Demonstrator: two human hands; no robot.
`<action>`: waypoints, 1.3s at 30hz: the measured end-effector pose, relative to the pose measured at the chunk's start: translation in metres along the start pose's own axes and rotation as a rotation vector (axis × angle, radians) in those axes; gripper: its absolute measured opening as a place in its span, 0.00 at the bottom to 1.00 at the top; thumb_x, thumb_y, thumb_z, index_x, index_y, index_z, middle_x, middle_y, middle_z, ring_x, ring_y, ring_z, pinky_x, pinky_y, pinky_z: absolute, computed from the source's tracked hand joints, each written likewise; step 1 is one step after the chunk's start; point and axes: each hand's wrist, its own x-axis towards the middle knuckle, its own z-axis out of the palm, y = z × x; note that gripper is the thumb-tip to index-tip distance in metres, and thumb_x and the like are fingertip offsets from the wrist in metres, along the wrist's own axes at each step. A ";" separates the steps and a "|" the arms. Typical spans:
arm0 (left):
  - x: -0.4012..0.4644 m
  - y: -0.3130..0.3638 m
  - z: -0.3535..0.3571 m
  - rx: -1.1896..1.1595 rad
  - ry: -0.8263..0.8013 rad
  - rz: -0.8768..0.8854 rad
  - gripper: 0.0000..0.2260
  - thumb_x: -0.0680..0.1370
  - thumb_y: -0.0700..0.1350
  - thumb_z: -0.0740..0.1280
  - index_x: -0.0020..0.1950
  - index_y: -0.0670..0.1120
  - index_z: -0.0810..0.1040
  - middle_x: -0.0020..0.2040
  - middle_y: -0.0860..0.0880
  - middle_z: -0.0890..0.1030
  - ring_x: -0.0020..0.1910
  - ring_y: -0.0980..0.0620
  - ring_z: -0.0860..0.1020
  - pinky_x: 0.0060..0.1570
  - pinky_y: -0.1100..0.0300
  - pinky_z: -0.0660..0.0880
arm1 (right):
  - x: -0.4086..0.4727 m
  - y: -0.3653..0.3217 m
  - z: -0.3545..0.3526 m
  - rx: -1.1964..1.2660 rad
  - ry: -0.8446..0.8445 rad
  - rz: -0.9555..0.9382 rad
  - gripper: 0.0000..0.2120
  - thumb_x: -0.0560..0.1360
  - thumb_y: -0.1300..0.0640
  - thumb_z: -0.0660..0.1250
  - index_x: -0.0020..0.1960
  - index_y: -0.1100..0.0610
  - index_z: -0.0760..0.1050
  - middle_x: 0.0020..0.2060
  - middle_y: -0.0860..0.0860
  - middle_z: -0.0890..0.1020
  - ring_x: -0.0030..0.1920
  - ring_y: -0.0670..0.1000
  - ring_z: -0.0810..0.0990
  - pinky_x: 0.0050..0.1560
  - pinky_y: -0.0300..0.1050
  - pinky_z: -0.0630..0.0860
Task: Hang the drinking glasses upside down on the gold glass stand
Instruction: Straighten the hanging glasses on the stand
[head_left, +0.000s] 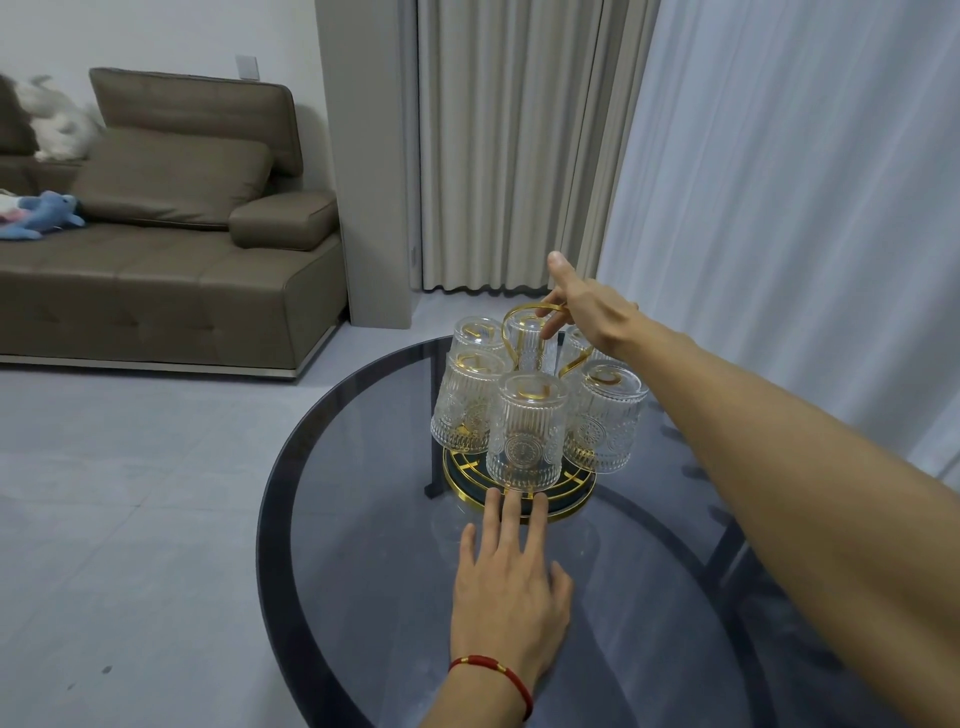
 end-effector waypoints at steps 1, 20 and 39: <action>0.000 0.000 0.000 0.001 0.000 -0.001 0.30 0.81 0.56 0.50 0.82 0.55 0.44 0.83 0.48 0.47 0.81 0.47 0.39 0.79 0.44 0.46 | -0.001 0.000 0.000 0.008 0.000 0.001 0.46 0.81 0.30 0.34 0.64 0.57 0.82 0.51 0.53 0.88 0.70 0.59 0.75 0.78 0.74 0.48; 0.000 0.000 -0.002 -0.018 0.008 -0.004 0.30 0.81 0.56 0.50 0.81 0.56 0.43 0.83 0.49 0.44 0.80 0.48 0.37 0.77 0.47 0.41 | 0.006 -0.044 0.008 0.065 -0.127 -0.028 0.50 0.75 0.23 0.36 0.64 0.58 0.81 0.36 0.53 0.89 0.53 0.54 0.82 0.71 0.68 0.66; 0.002 0.001 -0.002 -0.014 0.000 -0.003 0.31 0.80 0.57 0.50 0.82 0.55 0.43 0.83 0.49 0.43 0.78 0.49 0.34 0.73 0.47 0.35 | 0.011 -0.051 0.009 -0.025 -0.277 0.047 0.51 0.74 0.21 0.37 0.69 0.58 0.76 0.52 0.54 0.85 0.64 0.60 0.79 0.70 0.69 0.63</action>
